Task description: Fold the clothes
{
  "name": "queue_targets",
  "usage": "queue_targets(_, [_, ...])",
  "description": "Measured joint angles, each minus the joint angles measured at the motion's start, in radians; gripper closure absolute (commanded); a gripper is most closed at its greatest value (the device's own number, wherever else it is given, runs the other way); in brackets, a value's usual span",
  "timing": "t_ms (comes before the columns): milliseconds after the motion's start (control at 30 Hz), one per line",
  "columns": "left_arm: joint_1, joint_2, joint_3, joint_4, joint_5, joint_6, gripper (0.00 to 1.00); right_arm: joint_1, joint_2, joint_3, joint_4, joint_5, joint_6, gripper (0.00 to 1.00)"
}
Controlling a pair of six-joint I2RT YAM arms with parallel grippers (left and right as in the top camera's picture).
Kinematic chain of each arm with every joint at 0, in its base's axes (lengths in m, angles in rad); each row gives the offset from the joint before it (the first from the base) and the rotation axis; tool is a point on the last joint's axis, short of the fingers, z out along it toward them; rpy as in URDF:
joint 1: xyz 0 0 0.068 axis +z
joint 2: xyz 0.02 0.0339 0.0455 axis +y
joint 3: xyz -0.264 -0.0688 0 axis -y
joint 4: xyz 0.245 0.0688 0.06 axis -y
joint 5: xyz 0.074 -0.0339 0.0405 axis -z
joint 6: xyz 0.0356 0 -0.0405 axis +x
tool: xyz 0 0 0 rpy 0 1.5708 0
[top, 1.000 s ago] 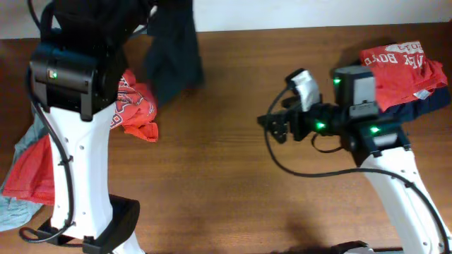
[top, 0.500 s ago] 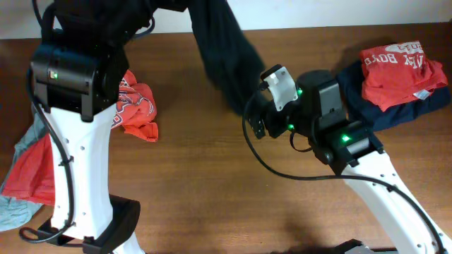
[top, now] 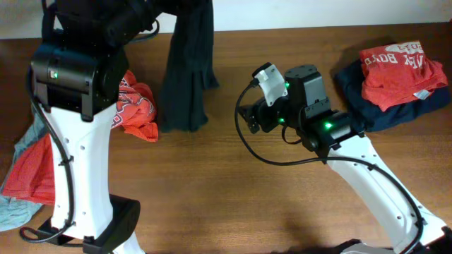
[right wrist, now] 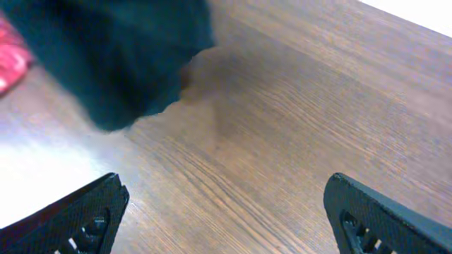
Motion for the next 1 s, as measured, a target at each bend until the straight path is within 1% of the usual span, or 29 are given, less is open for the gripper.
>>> queue_targets(333, [0.0, 0.0, 0.0, 0.0, 0.011, 0.0, 1.0, 0.0, 0.0, 0.0, 0.023, -0.06, 0.0, 0.07])
queue_targets(533, [0.0, 0.0, 0.0, -0.001, 0.058, 0.0, 1.0, 0.0, 0.0, 0.0, 0.068, -0.055, -0.004, 0.06])
queue_targets(733, [0.0, 0.0, 0.0, -0.039, 0.086, -0.003, 1.0, 0.0, 0.0, 0.0, 0.097, -0.014, -0.024, 0.06])
queue_targets(833, [0.0, 0.0, 0.0, -0.051, 0.09, -0.003, 1.0, 0.0, 0.002, 0.0, 0.111, -0.004, -0.032, 0.07])
queue_targets(1000, [0.0, 0.0, 0.0, -0.051, 0.104, -0.003, 1.0, 0.0, 0.01, 0.0, 0.114, 0.002, -0.037, 0.13])
